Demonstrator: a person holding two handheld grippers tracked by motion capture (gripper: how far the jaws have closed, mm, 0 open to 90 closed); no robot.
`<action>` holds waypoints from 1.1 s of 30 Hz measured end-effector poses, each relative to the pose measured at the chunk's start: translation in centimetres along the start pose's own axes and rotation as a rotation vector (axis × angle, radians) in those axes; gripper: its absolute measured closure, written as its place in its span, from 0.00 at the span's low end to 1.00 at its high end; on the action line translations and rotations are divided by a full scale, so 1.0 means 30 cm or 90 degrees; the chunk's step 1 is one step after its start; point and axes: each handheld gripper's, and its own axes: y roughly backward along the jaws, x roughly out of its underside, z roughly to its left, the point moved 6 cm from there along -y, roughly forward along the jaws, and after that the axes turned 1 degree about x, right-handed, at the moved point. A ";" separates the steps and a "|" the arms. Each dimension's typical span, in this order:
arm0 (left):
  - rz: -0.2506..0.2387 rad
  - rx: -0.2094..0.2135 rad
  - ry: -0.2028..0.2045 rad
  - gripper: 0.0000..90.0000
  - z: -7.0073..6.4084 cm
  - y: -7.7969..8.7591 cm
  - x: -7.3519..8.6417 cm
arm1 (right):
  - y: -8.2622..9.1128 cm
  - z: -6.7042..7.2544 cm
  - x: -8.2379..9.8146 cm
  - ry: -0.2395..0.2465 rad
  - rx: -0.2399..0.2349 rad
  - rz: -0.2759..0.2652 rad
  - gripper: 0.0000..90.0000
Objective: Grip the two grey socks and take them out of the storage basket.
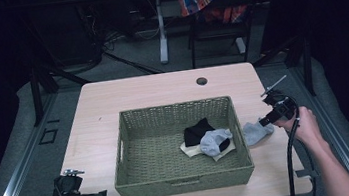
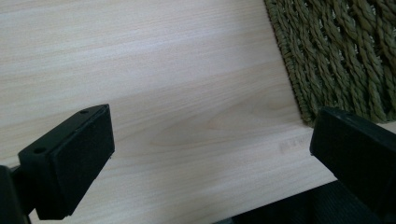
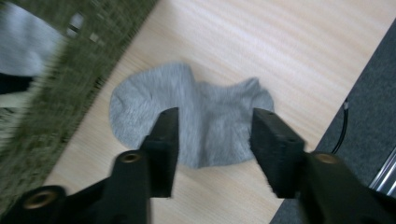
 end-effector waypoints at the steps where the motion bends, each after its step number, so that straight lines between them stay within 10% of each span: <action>1: 0.000 0.001 0.000 0.00 0.000 0.000 0.000 | 0.039 0.015 -0.011 0.012 -0.008 -0.016 0.43; 13: -0.004 0.011 0.001 0.00 -0.001 -0.001 -0.003 | 0.186 0.191 -0.115 0.087 -0.049 -0.069 0.00; 18: -0.006 0.012 0.002 0.00 -0.001 -0.002 -0.003 | 0.195 0.288 -0.177 0.127 -0.064 -0.082 0.00; 33: -0.001 0.013 0.005 0.00 0.004 -0.006 -0.002 | 0.127 0.384 -0.267 0.180 -0.073 -0.053 0.16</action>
